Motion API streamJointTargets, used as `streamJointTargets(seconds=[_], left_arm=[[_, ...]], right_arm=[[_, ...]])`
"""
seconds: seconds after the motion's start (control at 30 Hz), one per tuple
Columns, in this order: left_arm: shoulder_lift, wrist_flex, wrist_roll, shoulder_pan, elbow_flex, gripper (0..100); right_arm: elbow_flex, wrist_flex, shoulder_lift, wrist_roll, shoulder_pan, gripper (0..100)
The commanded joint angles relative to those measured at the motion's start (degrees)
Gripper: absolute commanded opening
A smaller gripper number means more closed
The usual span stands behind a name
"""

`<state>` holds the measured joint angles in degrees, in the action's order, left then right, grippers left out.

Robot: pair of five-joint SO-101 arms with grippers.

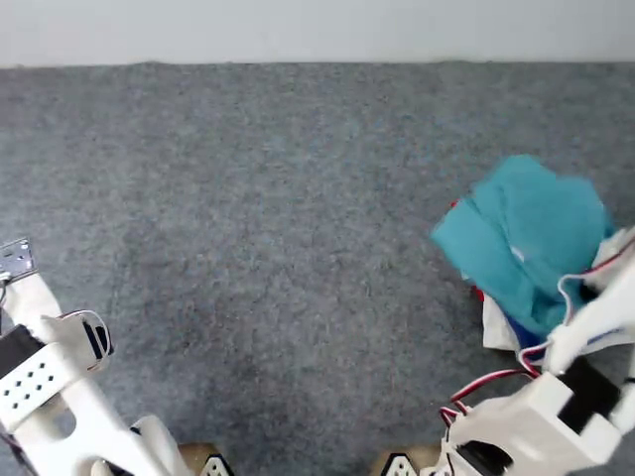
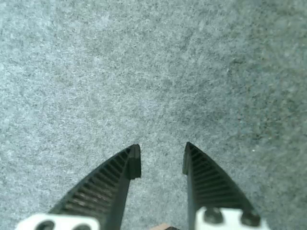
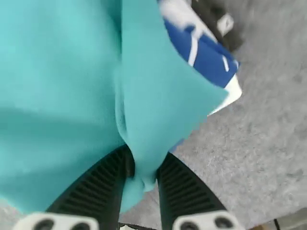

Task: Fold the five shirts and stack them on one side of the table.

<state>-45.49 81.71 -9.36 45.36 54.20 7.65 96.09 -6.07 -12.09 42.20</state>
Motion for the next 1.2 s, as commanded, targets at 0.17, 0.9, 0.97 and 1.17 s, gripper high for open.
streamJointTargets(seconds=[0.17, 0.9, 0.97, 1.17], left_arm=[[-0.62, -0.79, -0.09, -0.35, 0.13, 16], [-0.62, -0.79, -0.09, -0.35, 0.13, 16], [-0.62, -0.79, -0.09, -0.35, 0.13, 16], [-0.62, -0.79, -0.09, -0.35, 0.13, 16]], right_arm=[[-15.47, -12.18, 3.56, -2.20, 2.86, 0.9], [-15.91, -12.88, 3.65, -2.02, 2.77, 0.9], [-15.91, -12.88, 3.65, -2.02, 2.77, 0.9], [-15.91, -12.53, 3.74, -2.02, 2.77, 0.9]])
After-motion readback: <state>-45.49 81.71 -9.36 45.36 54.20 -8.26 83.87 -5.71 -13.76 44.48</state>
